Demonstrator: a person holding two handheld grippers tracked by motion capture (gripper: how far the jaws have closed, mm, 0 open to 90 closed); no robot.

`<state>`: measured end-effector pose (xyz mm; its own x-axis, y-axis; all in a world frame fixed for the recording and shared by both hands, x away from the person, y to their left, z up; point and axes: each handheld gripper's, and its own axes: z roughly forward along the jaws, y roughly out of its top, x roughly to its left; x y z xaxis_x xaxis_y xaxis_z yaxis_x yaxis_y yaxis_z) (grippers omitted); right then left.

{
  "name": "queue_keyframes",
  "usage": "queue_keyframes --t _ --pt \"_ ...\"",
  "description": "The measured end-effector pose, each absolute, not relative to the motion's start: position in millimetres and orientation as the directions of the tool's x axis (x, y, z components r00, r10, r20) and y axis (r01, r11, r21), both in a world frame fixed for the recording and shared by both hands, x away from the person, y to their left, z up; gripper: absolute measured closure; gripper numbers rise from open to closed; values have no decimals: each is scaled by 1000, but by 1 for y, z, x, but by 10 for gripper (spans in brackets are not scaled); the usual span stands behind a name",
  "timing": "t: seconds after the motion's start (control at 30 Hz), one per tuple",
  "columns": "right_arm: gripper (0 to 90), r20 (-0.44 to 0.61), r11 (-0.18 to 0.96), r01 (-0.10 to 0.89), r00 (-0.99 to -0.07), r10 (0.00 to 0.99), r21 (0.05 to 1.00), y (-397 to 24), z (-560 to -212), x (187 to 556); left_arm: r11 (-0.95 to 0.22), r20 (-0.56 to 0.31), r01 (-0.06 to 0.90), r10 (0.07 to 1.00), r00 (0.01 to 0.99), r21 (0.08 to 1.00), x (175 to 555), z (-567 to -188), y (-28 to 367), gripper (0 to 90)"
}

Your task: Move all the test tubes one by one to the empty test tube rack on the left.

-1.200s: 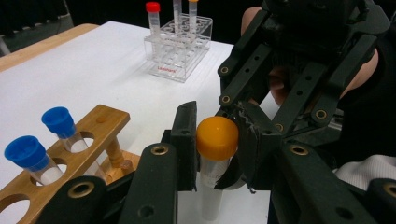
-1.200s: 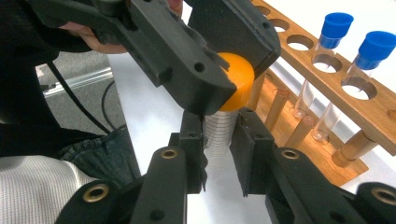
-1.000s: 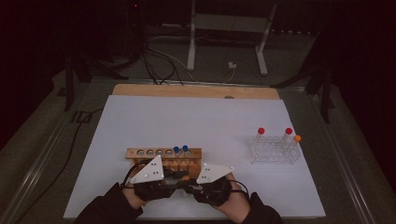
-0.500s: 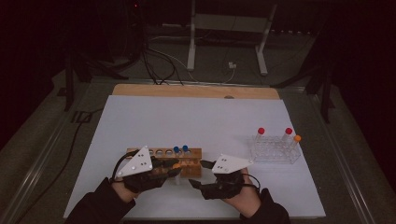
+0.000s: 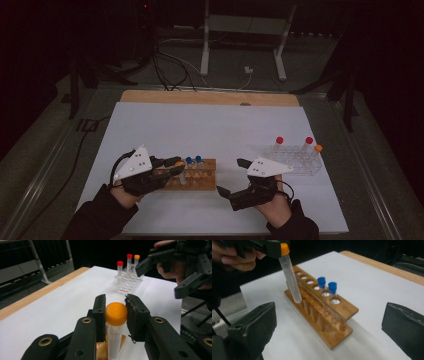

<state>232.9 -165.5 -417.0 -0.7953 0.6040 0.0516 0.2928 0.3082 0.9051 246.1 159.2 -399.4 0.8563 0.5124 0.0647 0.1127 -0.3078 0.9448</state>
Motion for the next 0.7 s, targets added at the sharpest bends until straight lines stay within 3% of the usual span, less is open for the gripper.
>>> queue_keyframes --t 0.7 --pt "0 38 318 289 -791 611 903 -172 -418 235 -291 117 84 609 785 953 276 -403 164 720"
